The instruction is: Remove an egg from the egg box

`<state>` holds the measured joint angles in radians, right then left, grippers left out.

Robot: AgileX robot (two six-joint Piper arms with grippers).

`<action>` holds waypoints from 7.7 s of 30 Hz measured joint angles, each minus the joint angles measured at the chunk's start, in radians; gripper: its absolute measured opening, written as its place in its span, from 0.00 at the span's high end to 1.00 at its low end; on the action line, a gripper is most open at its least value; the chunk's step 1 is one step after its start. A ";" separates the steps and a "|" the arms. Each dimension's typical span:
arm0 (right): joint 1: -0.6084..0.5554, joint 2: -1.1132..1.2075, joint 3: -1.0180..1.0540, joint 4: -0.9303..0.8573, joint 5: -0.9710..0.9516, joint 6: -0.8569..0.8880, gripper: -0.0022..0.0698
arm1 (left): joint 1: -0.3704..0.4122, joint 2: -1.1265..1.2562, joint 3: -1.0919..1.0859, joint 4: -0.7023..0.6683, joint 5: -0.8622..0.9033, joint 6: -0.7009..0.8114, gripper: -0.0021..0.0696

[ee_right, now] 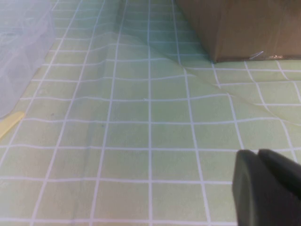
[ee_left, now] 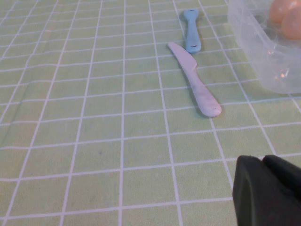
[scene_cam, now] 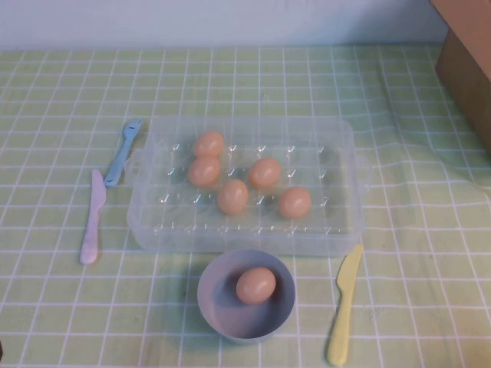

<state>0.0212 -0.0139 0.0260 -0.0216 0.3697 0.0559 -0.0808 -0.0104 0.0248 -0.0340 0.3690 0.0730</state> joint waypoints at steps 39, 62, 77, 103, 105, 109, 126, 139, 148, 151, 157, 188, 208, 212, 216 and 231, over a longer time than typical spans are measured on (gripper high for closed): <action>0.000 0.000 0.000 0.244 -0.084 0.000 0.99 | 0.000 0.000 0.000 0.000 0.000 0.000 0.98; 0.000 0.000 0.000 0.726 -0.221 0.000 0.99 | 0.000 0.000 0.000 0.000 0.000 0.000 0.98; 0.000 0.270 -0.338 0.645 0.333 0.000 0.99 | 0.000 0.000 0.000 0.000 0.000 0.000 0.98; 0.309 1.233 -0.979 0.381 0.625 -0.159 0.99 | 0.000 0.000 0.000 0.001 0.000 0.000 0.98; 0.377 1.300 -1.037 0.353 0.619 -0.160 0.99 | 0.000 0.000 0.000 0.001 0.000 0.000 0.98; 0.480 1.430 -1.178 0.279 0.615 -0.160 0.99 | 0.000 0.000 0.000 0.001 0.000 0.000 0.98; 0.576 1.902 -1.665 0.148 0.734 -0.209 0.29 | 0.000 0.000 0.000 0.001 0.000 0.000 0.98; 0.576 2.088 -1.827 0.079 0.690 -0.191 0.17 | 0.000 0.000 0.000 0.001 0.000 0.000 0.98; 0.576 2.135 -1.836 0.075 0.648 -0.189 0.17 | 0.000 0.000 0.000 0.001 0.000 0.000 0.98; 0.576 2.150 -1.836 0.075 0.646 -0.189 0.17 | 0.000 0.000 0.000 0.001 0.000 0.000 0.98; 0.563 2.173 -1.837 0.075 0.640 -0.189 0.17 | 0.000 0.000 0.000 0.001 0.000 0.000 0.98; 0.552 2.031 -1.843 0.116 0.659 -0.189 0.35 | 0.000 0.000 0.000 0.001 0.000 0.000 0.98; 0.840 1.893 -1.658 0.205 0.757 -0.239 0.35 | 0.000 0.000 0.000 0.001 0.000 0.000 0.98; 0.850 1.906 -1.646 0.210 0.725 -0.239 0.35 | 0.000 0.000 0.000 0.001 0.000 0.000 0.98; 0.850 1.945 -1.645 0.210 0.705 -0.239 0.35 | 0.000 0.000 0.000 0.001 0.000 0.000 0.98; 0.850 2.022 -1.643 0.212 0.664 -0.239 0.35 | 0.000 0.000 0.000 0.001 0.000 0.000 0.98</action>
<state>0.8709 2.0083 -1.6173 0.1901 1.0334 -0.1833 -0.0808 -0.0104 0.0248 -0.0326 0.3690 0.0730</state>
